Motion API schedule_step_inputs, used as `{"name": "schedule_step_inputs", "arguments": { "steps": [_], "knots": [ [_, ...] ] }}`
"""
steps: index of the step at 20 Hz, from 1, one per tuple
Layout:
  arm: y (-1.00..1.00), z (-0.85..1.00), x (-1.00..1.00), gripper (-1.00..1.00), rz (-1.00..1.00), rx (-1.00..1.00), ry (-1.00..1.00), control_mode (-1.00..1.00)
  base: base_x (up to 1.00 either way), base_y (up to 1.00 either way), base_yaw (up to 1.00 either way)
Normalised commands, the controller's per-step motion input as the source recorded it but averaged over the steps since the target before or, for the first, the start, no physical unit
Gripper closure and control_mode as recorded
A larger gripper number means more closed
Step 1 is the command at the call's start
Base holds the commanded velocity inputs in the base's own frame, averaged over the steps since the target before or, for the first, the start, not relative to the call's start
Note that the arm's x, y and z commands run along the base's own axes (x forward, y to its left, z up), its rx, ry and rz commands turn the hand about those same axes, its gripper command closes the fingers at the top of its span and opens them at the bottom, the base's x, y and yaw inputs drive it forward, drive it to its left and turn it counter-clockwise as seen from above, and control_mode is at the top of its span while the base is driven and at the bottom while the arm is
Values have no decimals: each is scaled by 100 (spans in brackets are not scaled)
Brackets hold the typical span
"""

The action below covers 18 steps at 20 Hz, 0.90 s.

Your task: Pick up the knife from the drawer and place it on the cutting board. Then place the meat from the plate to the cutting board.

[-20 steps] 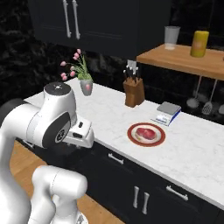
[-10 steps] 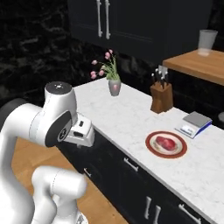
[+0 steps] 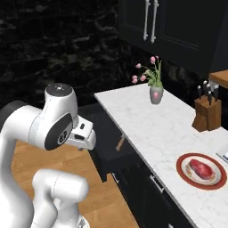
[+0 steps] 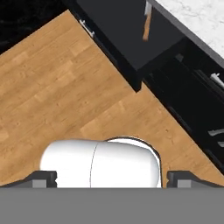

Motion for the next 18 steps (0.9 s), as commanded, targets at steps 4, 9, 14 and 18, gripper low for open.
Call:
{"name": "schedule_step_inputs", "arguments": {
  "steps": [4, 9, 14, 18],
  "knots": [
    [0, 0, 0, -100, 0, 0, 0, 100, 0, -44, 34],
    [0, 0, 0, -100, 0, 0, 0, 100, 6, -64, 29],
    [0, 0, 0, -100, 0, 0, 0, 100, 3, -57, 30],
    [0, 0, 0, -100, 0, 0, 0, 100, 6, -27, 26]
  ]
}}
